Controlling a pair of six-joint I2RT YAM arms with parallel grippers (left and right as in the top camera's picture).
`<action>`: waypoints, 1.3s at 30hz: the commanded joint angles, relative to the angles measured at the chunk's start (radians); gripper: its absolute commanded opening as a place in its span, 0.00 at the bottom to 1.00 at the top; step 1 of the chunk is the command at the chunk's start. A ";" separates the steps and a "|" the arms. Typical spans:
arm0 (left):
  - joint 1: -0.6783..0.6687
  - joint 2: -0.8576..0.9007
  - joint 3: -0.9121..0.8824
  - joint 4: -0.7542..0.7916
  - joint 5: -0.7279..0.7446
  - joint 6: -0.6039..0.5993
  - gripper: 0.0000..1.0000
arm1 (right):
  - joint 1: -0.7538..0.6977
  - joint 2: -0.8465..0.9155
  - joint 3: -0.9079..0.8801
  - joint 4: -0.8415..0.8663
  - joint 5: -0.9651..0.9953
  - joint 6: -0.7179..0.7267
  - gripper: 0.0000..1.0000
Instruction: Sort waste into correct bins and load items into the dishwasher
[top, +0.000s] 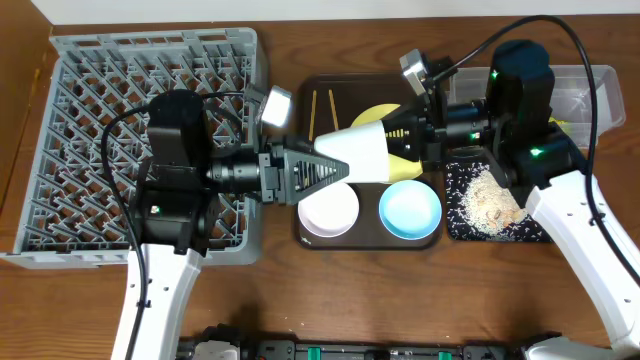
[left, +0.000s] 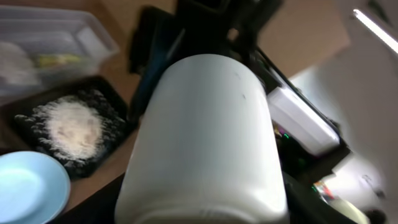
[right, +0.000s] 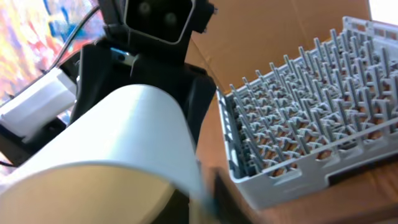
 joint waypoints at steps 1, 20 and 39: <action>-0.001 -0.009 0.017 -0.003 -0.109 0.002 0.64 | -0.011 0.003 0.008 -0.003 0.000 0.000 0.46; 0.262 -0.087 0.026 -0.755 -1.280 0.069 0.61 | 0.058 0.003 0.004 -0.721 0.916 -0.026 0.97; 0.676 0.129 0.026 -0.660 -1.481 -0.054 0.62 | 0.315 0.003 -0.002 -0.758 1.183 -0.069 0.99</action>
